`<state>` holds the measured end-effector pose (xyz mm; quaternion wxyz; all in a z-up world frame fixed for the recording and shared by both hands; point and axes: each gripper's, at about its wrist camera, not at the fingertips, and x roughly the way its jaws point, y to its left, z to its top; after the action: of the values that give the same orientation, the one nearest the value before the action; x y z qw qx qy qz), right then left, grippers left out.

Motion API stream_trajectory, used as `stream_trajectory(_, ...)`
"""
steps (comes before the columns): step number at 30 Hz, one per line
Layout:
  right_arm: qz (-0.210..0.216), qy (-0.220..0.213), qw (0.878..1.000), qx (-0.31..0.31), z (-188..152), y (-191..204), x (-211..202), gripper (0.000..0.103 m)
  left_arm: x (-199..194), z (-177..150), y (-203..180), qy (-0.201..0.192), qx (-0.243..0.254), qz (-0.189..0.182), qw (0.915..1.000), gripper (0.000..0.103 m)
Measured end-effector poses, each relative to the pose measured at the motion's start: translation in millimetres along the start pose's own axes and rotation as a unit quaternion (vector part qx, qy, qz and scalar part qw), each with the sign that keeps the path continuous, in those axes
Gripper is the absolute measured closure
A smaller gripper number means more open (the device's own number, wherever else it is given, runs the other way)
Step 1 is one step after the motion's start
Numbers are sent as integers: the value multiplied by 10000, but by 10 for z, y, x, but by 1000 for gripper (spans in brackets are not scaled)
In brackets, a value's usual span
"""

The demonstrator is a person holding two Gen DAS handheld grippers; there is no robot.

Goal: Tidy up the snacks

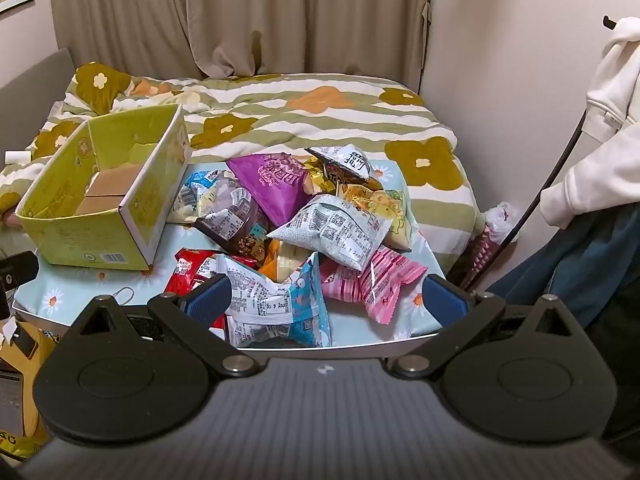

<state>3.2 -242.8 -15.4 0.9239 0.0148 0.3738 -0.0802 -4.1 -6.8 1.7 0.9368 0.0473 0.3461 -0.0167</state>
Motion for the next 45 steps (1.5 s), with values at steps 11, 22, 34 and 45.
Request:
stream_trajectory(11, 8, -3, 10000, 3, 0, 10, 16, 0, 1, 3, 0, -14, 11, 13, 10000, 0)
stream_trajectory(22, 4, -1, 10000, 4, 5, 12, 14, 0, 6, -6, -4, 17, 6, -31, 10000, 0)
stream_trajectory(34, 8, -2, 10000, 9, 8, 17, 12, 0, -15, 9, 0, -13, 4, -59, 10000, 0)
stream_trajectory(45, -4, -7, 10000, 8, 14, 7, 2, 0, -16, 29, -25, -20, 4, -80, 10000, 0)
